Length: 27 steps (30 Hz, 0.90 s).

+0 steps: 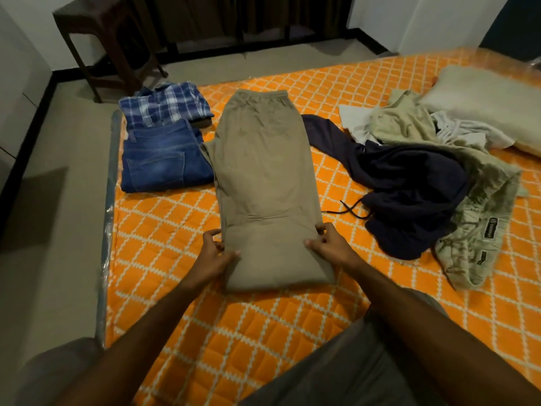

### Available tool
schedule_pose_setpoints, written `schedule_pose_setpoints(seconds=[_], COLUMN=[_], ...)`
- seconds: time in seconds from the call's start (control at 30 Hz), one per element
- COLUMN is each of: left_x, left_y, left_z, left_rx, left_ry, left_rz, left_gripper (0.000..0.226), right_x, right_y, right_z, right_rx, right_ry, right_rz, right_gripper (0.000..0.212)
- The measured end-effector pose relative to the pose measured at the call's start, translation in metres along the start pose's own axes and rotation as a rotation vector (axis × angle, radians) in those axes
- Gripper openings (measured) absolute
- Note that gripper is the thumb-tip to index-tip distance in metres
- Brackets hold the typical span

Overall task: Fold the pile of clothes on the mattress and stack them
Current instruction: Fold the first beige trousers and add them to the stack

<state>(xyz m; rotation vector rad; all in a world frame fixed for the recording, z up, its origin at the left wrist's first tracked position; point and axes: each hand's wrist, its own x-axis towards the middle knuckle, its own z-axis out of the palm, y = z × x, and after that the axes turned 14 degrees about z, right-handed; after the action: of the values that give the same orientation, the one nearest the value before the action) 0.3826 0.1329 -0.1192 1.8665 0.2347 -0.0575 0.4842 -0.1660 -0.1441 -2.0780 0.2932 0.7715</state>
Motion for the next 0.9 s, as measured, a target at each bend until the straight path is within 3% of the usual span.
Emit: schedule_pose_setpoints(seconds=[0.07,0.2,0.37,0.47,0.6,0.67,0.77,0.83,0.9], left_x=[-0.006,-0.001,0.007,0.014,0.009,-0.004,-0.027,-0.037,-0.044], left_y=[-0.008,-0.003,0.014,0.014,-0.004,-0.011,-0.022,-0.029,-0.026], left_z=[-0.002,-0.005,-0.004,-0.006,-0.005,-0.005,-0.005,-0.004,0.001], left_rx=[0.075,0.075,-0.009,-0.024,-0.021,0.046,0.318,0.774,1.108], left_ry=[-0.044,0.018,0.176,0.208,0.104,0.058,-0.021,-0.046,-0.209], left_rz=[0.033,0.196,0.365,0.312,0.025,0.049,0.211,0.429,0.617], left_gripper=[0.058,0.038,0.04,0.056,0.069,0.07,0.076,0.076,0.08], right_x=[-0.003,-0.012,-0.02,-0.02,-0.02,-0.018,-0.03,-0.041,-0.051], right_y=[0.001,-0.011,-0.026,-0.023,-0.007,0.001,0.015,0.027,0.034], right_z=[0.0,-0.006,-0.012,-0.012,-0.006,-0.004,0.0,0.003,0.011], right_rx=[0.053,0.128,0.229,0.192,0.098,0.016,-0.13,-0.459,-0.806], right_ry=[-0.011,0.006,0.115,0.114,0.06,0.041,0.084,0.296,0.347], right_rz=[0.009,-0.056,-0.255,-0.184,-0.024,-0.043,-0.112,-0.287,-0.529], right_gripper=[0.047,0.033,0.023,0.041,0.068,0.074,0.086,0.087,0.087])
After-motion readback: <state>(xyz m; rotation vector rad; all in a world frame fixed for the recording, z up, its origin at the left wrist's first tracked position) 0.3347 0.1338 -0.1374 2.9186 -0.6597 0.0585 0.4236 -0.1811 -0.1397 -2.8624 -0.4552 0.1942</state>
